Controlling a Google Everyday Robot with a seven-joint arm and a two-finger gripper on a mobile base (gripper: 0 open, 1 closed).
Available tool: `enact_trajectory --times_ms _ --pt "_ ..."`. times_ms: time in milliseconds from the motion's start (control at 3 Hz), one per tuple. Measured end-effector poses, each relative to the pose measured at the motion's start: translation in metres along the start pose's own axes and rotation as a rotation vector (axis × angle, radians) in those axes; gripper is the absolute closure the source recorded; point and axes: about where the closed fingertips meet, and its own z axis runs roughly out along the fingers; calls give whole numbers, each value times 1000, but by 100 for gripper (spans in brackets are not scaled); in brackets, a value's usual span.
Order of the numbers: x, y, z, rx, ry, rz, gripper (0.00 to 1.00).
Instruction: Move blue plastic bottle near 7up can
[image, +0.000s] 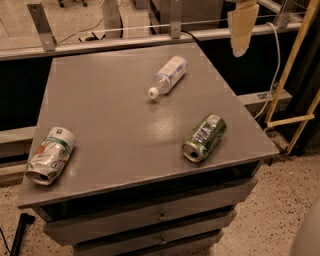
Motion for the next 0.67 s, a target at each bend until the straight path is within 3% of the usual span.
enact_trajectory --times_ms 667 --pt "-15 -7 73 -84 -75 -350 0"
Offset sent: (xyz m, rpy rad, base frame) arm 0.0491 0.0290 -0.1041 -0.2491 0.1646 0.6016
